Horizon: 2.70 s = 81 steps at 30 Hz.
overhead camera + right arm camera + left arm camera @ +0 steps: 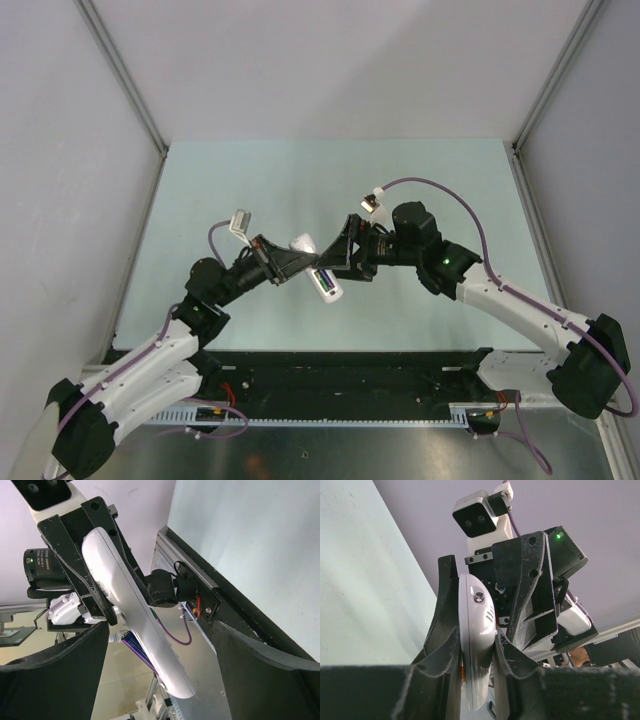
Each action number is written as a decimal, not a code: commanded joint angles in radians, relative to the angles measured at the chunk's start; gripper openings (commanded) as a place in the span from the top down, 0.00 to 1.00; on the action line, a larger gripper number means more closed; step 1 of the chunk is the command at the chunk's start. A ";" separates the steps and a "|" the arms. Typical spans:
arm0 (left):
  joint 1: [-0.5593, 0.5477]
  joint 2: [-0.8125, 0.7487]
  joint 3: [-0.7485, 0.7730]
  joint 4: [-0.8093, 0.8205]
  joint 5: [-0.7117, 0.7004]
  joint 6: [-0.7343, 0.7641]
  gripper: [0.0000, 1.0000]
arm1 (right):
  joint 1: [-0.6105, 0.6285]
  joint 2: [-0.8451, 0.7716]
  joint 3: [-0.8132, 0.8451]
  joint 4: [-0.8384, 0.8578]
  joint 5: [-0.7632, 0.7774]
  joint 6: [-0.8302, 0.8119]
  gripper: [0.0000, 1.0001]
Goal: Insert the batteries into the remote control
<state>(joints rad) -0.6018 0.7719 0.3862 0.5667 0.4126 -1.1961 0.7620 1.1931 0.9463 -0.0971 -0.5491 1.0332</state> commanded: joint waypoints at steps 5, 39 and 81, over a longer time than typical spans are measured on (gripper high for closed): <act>0.005 0.020 0.043 0.071 0.012 -0.025 1.00 | 0.002 -0.036 -0.011 -0.021 -0.003 -0.064 0.12; 0.005 -0.025 0.036 0.081 -0.008 -0.030 1.00 | -0.015 -0.039 -0.057 0.037 -0.015 -0.016 0.19; 0.002 -0.025 0.019 0.085 -0.029 -0.020 1.00 | -0.006 -0.036 -0.041 0.122 -0.014 0.053 0.09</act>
<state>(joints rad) -0.6018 0.7753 0.3862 0.5900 0.3992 -1.2140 0.7609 1.1572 0.8959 -0.0154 -0.5568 1.0737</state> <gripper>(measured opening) 0.270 0.912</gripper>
